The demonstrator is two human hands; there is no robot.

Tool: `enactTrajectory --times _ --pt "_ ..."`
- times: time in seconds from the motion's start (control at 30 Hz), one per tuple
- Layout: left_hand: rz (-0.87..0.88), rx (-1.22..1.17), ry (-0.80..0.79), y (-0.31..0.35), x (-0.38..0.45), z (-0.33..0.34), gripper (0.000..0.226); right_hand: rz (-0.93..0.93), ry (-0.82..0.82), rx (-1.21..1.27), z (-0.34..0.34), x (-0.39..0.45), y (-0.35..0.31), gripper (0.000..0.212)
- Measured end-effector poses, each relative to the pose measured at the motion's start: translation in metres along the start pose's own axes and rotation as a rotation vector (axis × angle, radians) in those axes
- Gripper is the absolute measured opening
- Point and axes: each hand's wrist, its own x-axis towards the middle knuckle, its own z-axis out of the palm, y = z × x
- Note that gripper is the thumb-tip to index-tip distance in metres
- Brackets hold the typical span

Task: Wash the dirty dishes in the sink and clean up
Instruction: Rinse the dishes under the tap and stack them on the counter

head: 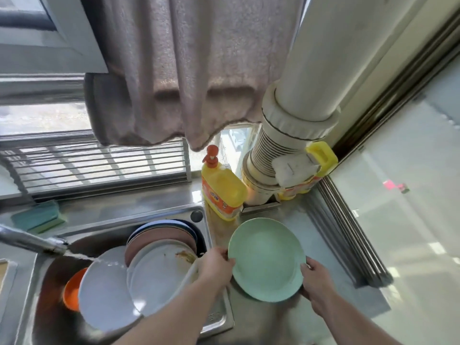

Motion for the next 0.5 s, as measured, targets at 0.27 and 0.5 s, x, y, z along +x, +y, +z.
enactTrajectory --times 0.27,0.5 --pt "0.139 0.058 -0.036 -0.037 0.004 -0.01 0.01 -0.041 0.151 -0.256 -0.005 0.004 0.004 0.056" --pt "-0.188 0.067 0.215 -0.151 -0.002 -0.121 0.031 -0.687 -0.246 -0.624 0.12 -0.053 -0.003 0.04"
